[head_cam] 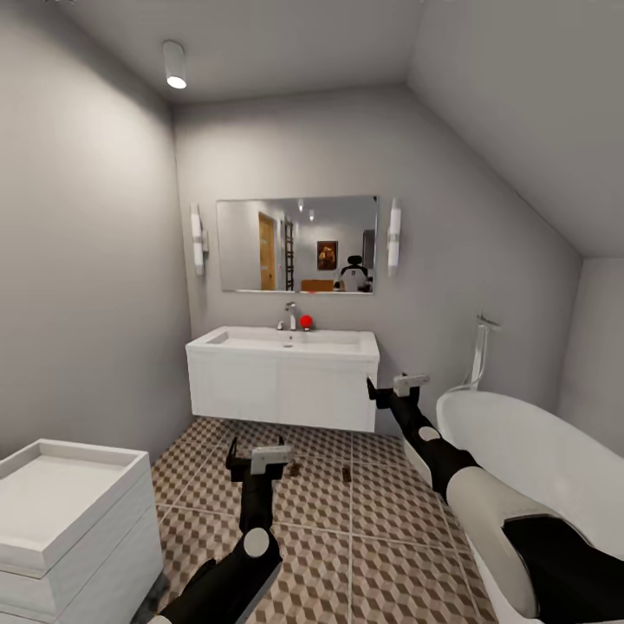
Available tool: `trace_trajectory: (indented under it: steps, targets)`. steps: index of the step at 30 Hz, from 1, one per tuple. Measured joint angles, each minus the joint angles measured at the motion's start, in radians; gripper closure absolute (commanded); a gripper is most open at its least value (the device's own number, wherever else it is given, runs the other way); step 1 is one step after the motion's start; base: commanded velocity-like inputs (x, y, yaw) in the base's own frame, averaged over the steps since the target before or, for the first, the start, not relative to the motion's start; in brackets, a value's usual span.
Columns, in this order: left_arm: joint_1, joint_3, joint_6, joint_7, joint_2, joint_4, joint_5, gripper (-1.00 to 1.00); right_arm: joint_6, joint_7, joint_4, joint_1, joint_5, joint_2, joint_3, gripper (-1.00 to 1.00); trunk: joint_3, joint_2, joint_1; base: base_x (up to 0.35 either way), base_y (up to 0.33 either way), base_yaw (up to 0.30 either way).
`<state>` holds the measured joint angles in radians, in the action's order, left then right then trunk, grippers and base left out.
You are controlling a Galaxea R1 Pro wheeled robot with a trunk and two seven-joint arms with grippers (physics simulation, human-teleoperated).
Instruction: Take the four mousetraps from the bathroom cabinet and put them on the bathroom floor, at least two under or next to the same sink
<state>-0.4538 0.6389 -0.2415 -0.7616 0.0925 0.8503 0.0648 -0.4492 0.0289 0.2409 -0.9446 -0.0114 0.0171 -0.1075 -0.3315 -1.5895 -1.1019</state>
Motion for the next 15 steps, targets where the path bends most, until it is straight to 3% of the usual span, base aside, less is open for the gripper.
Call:
trace_trajectory:
  steps: [6, 15]
  targets:
    - [0.04, -0.001, -0.112, -0.001, -0.001, -0.056, 0.0, -1.0, -0.068, 0.0, 0.0, 0.057, 0.002, 0.0, -0.001, -1.0, 0.019, 0.042, 0.023, 0.0, 0.0, 0.0]
    - [0.101, -0.001, -0.157, -0.002, -0.003, -0.082, -0.001, -1.0, -0.13, -0.001, -0.001, 0.143, 0.003, -0.004, -0.001, -1.0, 0.044, 0.098, 0.054, 0.0, 0.0, 0.0]
